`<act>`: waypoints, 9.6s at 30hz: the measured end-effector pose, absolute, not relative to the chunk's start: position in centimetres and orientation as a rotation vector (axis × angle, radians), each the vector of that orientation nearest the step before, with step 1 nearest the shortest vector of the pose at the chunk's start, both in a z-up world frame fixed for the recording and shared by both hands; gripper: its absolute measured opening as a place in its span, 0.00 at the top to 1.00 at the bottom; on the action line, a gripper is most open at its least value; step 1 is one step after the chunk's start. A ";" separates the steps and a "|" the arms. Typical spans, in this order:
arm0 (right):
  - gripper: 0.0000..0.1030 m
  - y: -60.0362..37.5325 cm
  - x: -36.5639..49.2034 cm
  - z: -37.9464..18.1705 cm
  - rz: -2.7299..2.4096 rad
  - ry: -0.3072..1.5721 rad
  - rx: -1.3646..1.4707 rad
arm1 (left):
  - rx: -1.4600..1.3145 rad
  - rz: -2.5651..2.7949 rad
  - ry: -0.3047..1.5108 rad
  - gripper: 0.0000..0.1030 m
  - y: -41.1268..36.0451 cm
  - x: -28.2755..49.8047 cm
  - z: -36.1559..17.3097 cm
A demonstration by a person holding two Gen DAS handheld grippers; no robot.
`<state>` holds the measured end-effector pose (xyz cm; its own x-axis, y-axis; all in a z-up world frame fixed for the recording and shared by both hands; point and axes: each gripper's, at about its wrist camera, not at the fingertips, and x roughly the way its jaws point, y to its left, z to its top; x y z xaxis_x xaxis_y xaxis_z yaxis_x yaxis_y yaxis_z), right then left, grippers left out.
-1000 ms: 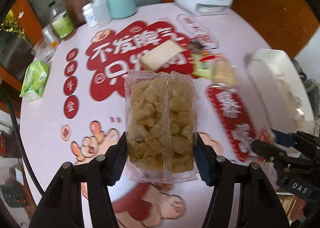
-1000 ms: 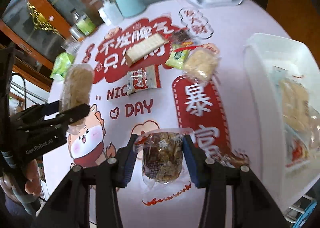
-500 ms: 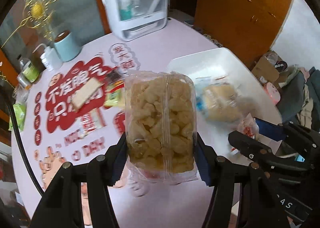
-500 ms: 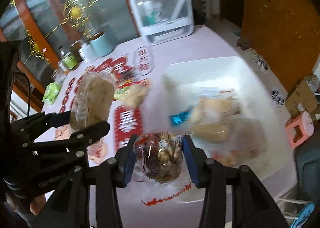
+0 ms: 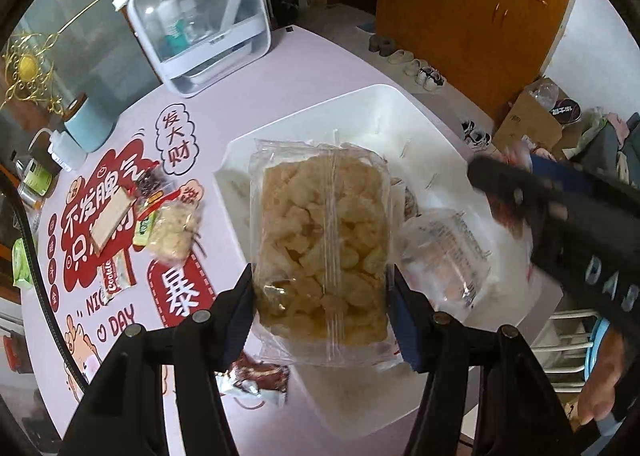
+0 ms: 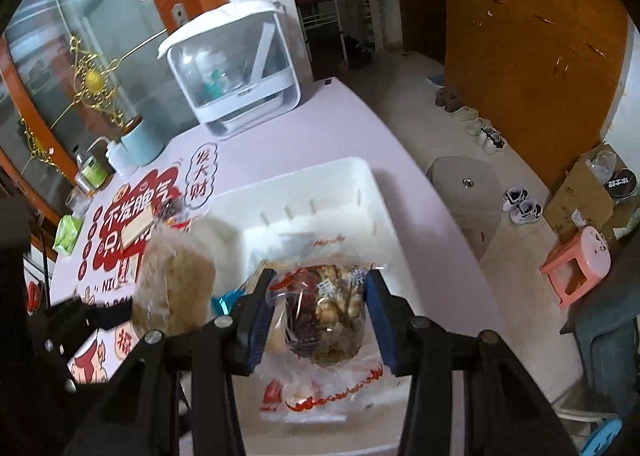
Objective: Organize snacks
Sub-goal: 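Carry the nut bag and puffed-snack bag over the white tray, then open both tools to drop the two bags into the tray, then withdraw both tools from the tray toward the remaining snacks, then grasp the brown chocolate wrapper with the right tool while the left tool grasps the red Coolies bag, then carry the chocolate and Coolies bag over the white tray, then open both tools to release the two snacks into the tray, then withdraw both tools from the tray toward the remaining snacks, then reach the right tool to the clear puffed-snack bag while the left tool reaches the tan bar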
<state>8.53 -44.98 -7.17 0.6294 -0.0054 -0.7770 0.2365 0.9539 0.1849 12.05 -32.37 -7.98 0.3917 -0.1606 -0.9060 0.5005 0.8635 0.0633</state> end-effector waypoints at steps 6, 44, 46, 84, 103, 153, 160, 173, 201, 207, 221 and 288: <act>0.55 -46.4 11.6 -7.7 -0.147 0.892 0.268 | 0.347 -0.389 1.114 0.42 -34.0 13.0 -8.8; 0.33 -42.4 8.2 -8.9 -0.116 0.926 0.179 | 0.230 -0.303 1.051 0.17 -24.7 8.6 -4.9; 0.33 -41.9 7.9 -9.1 -0.111 0.931 0.175 | 0.225 -0.288 1.054 0.17 -23.6 8.4 -4.8; 0.33 -14.9 7.7 -19.6 0.292 1.127 -0.362 | 0.597 -0.513 1.117 0.17 -0.9 23.4 -14.6; 0.33 -16.1 11.8 -24.2 0.290 1.386 -0.343 | 0.841 -0.783 1.245 0.17 -4.7 30.1 -22.0; 0.60 -16.6 5.9 -12.8 0.190 1.100 0.091 | 0.382 -0.590 1.231 0.55 -4.7 13.9 -11.5; 0.60 -22.1 4.1 -8.3 0.154 0.952 0.133 | 0.366 -0.577 1.128 0.55 -11.4 14.5 -7.5; 0.60 -34.7 3.0 -6.0 0.045 0.877 0.139 | 0.321 -0.510 1.052 0.55 -24.8 16.2 -4.9; 0.55 -42.0 5.4 -10.1 0.041 0.983 0.099 | 0.304 -0.449 1.069 0.14 -34.1 18.3 -7.5; 0.54 -42.0 5.3 -10.1 0.044 0.976 0.120 | 0.310 -0.416 1.072 0.14 -33.1 17.8 -7.6; 0.54 -40.0 4.7 -10.0 0.070 0.971 0.160 | 0.328 -0.356 1.055 0.14 -29.0 15.2 -6.4; 0.54 -22.0 30.3 -18.0 -0.149 1.247 0.456 | 0.733 -0.343 1.179 0.14 -5.3 38.3 -16.8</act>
